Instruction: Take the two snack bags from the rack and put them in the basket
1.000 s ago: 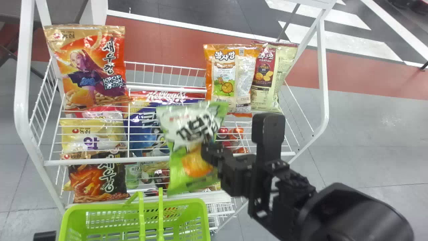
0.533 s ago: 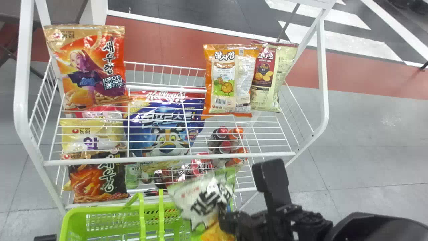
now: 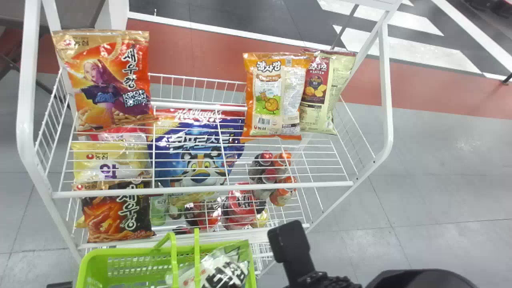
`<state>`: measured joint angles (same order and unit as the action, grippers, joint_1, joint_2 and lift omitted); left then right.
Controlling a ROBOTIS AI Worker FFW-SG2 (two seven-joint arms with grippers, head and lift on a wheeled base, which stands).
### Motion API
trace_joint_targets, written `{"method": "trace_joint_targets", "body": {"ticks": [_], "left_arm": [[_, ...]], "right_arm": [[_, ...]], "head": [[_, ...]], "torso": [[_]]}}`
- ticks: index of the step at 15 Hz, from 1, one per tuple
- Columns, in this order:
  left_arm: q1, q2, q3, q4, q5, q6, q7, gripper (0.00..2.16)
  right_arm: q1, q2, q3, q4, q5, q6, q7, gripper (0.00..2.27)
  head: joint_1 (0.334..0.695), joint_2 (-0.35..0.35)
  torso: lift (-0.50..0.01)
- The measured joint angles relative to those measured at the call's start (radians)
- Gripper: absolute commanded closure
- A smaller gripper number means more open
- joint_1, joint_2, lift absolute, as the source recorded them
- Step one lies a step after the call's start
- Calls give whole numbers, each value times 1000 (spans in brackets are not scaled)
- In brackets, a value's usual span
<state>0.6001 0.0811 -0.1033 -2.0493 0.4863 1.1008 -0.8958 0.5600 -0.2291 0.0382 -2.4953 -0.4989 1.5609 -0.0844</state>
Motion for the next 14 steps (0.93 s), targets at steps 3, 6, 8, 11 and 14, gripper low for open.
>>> {"method": "trace_joint_targets", "body": {"ticks": [3,6,8,11,14], "left_arm": [[5,1,-3,-8,0,0,0,2142],[7,2,-6,-10,-2,0,0,2142],[9,3,-8,-13,-2,0,0,2142],[15,5,-7,-19,-5,0,0,2142],[14,3,-5,-20,-10,0,2,2142]], "right_arm": [[-35,6,57,95,30,-43,5,2084],[-69,6,98,186,47,-149,28,2067],[-88,6,125,235,74,-240,61,1595],[-113,7,140,271,77,-207,85,-2],[-124,3,124,211,75,-26,112,39]], "head": [[695,-350],[695,-350],[695,-350],[695,-350],[695,-350]], "torso": [[-11],[-11],[-11],[-11],[-11]]}}
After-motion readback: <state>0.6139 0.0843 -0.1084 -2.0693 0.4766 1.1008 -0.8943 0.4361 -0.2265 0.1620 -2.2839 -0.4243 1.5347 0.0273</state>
